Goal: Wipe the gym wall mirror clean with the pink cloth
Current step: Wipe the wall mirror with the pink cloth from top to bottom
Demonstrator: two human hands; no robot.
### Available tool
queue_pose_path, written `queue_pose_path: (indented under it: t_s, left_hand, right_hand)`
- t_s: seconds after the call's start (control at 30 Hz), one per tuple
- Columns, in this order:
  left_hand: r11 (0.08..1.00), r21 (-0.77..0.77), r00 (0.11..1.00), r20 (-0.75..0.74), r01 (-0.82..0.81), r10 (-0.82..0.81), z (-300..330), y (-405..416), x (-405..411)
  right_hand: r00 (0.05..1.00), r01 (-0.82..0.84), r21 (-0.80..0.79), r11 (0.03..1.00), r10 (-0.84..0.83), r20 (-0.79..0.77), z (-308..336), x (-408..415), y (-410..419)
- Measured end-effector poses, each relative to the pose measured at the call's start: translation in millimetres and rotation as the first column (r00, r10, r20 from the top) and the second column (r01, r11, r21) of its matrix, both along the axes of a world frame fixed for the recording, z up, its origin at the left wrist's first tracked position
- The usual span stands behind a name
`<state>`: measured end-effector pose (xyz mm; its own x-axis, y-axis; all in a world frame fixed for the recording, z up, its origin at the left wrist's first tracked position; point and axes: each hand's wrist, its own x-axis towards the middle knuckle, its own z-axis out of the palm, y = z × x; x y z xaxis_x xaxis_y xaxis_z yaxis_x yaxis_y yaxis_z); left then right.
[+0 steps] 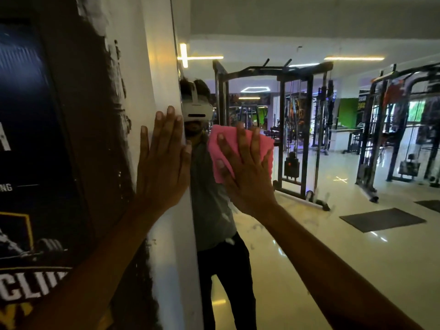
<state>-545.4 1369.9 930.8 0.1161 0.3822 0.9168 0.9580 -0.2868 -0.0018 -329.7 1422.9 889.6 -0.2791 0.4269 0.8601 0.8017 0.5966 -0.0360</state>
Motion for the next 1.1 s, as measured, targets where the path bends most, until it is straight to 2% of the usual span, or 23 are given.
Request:
queue_pose_path:
  t_s: [0.07,0.1,0.13,0.17,0.23,0.27,0.3,0.37,0.4,0.47,0.53,0.63,0.67,0.77,0.83,0.93,1.0,1.1]
  left_hand:
    - [0.997,-0.040,0.995,0.077,0.064,-0.060,-19,-12,7]
    - [0.991,-0.061,0.985,0.132,0.120,-0.111,-30,-21,11]
    - [0.977,-0.073,0.962,0.200,0.202,-0.184,-41,-31,16]
    - [0.954,-0.073,0.924,0.278,0.291,-0.260,-52,-43,23]
    - [0.899,-0.096,0.827,0.444,0.427,-0.345,-71,-67,41]
    - [0.866,-0.130,0.773,0.528,0.483,-0.351,-79,-76,51]
    - [0.821,-0.177,0.711,0.618,0.543,-0.337,-87,-84,60]
    - [0.709,-0.252,0.587,0.762,0.659,-0.274,-100,-89,74]
    - [0.670,-0.283,0.566,0.787,0.687,-0.248,-105,-89,78]
    - [0.647,-0.345,0.599,0.770,0.680,-0.218,-114,-84,84]
    - [0.675,-0.382,0.640,0.748,0.631,-0.175,-122,-81,87]
    - [0.719,-0.380,0.622,0.777,0.582,-0.092,-134,-80,89]
    - [0.741,-0.378,0.623,0.779,0.556,-0.070,-137,-81,90]
    - [0.807,-0.371,0.658,0.753,0.459,-0.029,-141,-87,92]
    - [0.823,-0.374,0.686,0.727,0.428,-0.027,-139,-88,89]
    - [0.821,-0.416,0.750,0.661,0.391,-0.022,-135,-89,81]
    - [0.824,-0.430,0.797,0.603,0.368,-0.041,-135,-86,74]
    - [0.832,-0.459,0.873,0.484,0.313,-0.061,-135,-82,70]
  right_hand:
    - [0.974,-0.222,-0.114,0.968,0.215,-0.066,-15,10,-13]
    - [0.917,-0.384,-0.217,0.897,0.344,-0.200,-20,14,-27]
    - [0.802,-0.569,-0.280,0.773,0.447,-0.397,-26,18,-40]
    - [0.649,-0.722,-0.274,0.636,0.483,-0.588,-33,22,-52]
    - [0.409,-0.862,-0.243,0.446,0.327,-0.852,-44,34,-81]
    - [0.307,-0.905,-0.212,0.370,0.220,-0.926,-52,38,-89]
    - [0.245,-0.928,-0.201,0.313,0.108,-0.964,-61,42,-97]
    - [0.164,-0.940,-0.195,0.279,-0.131,-0.978,-79,46,-100]
    - [0.136,-0.950,-0.187,0.249,-0.209,-0.969,-86,45,-100]
    - [0.128,-0.971,-0.172,0.168,-0.245,-0.961,-97,42,-100]
    - [0.141,-0.977,-0.177,0.121,-0.259,-0.956,-108,41,-95]
    - [0.139,-0.987,-0.157,0.043,-0.278,-0.950,-118,45,-88]
    - [0.173,-0.982,-0.185,0.028,-0.241,-0.955,-122,48,-86]
    - [0.355,-0.926,-0.357,0.125,-0.039,-0.934,-129,58,-92]
    - [0.435,-0.889,-0.406,0.213,0.110,-0.894,-135,62,-94]
    - [0.460,-0.847,-0.391,0.360,0.129,-0.879,-144,61,-90]
    - [0.554,-0.765,-0.434,0.476,0.143,-0.820,-150,61,-86]
    - [0.603,-0.732,-0.429,0.529,0.211,-0.769,-153,60,-82]
